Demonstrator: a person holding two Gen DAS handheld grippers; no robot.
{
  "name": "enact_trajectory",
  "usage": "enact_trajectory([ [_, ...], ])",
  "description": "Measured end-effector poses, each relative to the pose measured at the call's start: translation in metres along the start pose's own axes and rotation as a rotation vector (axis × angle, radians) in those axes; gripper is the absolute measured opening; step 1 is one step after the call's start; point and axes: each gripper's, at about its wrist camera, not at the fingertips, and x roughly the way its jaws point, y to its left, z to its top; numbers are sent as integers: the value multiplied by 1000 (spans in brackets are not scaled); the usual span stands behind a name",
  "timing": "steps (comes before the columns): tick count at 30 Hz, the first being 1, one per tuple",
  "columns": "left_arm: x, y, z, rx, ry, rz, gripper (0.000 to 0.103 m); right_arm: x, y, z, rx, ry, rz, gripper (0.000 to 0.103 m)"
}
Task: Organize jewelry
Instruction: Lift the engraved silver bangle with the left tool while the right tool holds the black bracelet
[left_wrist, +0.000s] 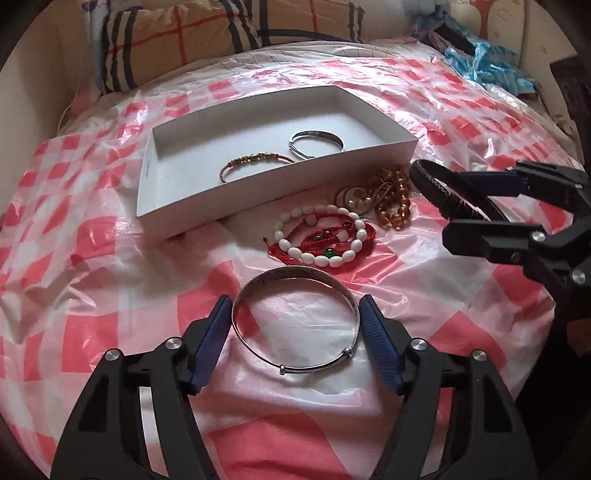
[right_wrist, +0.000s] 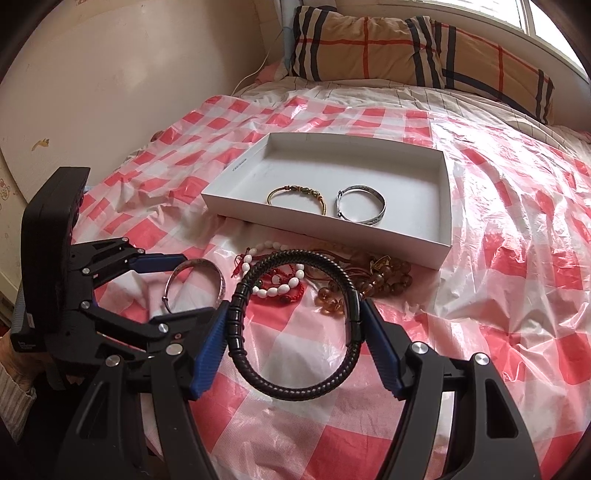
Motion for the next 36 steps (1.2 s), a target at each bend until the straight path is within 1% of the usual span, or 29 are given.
enact_trajectory([
  [6,-6,0,1,-5,-33,6,66,0,0,0,1,-1,0,68],
  [17,-30,6,10,-62,-159,-7,66,-2,-2,1,4,-13,-2,68],
  [24,-42,9,14,-97,-223,-5,66,-5,-3,2,5,-25,-8,68],
  [36,-46,-2,21,-86,-267,-26,66,-7,-4,3,10,-38,-18,68],
])
